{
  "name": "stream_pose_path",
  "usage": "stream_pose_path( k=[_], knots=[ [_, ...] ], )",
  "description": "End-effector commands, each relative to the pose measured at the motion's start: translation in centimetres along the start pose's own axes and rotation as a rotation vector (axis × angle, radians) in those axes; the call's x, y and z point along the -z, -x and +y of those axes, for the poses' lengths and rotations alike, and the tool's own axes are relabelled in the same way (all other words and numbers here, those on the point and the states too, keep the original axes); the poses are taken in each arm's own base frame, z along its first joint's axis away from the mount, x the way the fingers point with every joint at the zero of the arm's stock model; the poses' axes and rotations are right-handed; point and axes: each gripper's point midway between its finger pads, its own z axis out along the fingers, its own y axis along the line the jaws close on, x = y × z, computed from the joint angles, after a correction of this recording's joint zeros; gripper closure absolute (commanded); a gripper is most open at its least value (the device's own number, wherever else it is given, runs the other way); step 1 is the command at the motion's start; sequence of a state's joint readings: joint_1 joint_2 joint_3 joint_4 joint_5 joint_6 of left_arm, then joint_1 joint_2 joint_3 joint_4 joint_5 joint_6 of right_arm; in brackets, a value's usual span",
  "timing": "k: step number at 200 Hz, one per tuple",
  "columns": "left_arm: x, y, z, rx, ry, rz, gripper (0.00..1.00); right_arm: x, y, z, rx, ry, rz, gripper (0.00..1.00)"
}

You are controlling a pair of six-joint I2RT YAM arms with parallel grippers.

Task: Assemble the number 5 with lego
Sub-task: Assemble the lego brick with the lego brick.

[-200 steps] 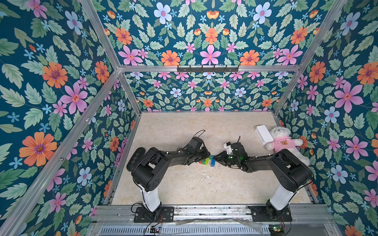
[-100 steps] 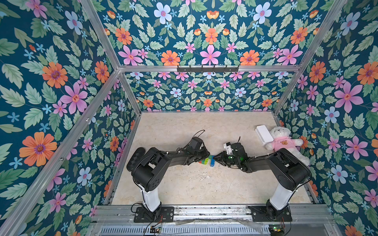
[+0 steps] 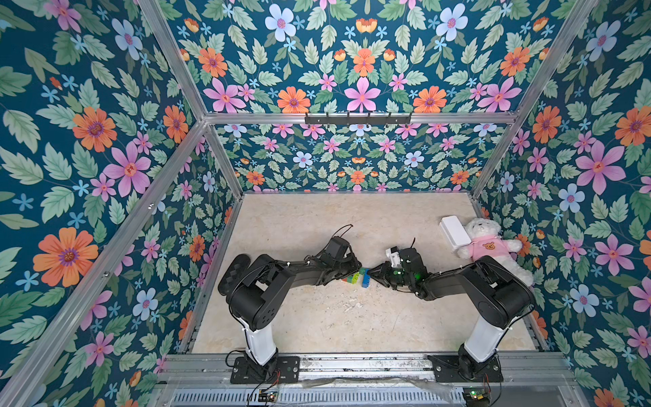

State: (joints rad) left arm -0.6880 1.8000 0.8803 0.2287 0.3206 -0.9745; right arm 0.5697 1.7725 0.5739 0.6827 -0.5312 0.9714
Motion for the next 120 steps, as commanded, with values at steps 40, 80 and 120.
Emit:
stream_pose_path(
  k=[40, 80, 120],
  knots=[
    [-0.03, -1.29, 0.68, 0.014, 0.024, 0.052, 0.76, -0.27, -0.25, -0.51, -0.011, -0.02, 0.015, 0.78],
    [-0.15, -1.47, 0.61, 0.01, 0.022, 0.061, 0.76, -0.51, 0.01, -0.54, -0.005, -0.028, 0.014, 0.78],
    [-0.15, -1.6, 0.79, 0.008, 0.028, 0.065, 0.76, -0.2, 0.38, -0.56, -0.006, -0.028, -0.005, 0.78]
  ],
)
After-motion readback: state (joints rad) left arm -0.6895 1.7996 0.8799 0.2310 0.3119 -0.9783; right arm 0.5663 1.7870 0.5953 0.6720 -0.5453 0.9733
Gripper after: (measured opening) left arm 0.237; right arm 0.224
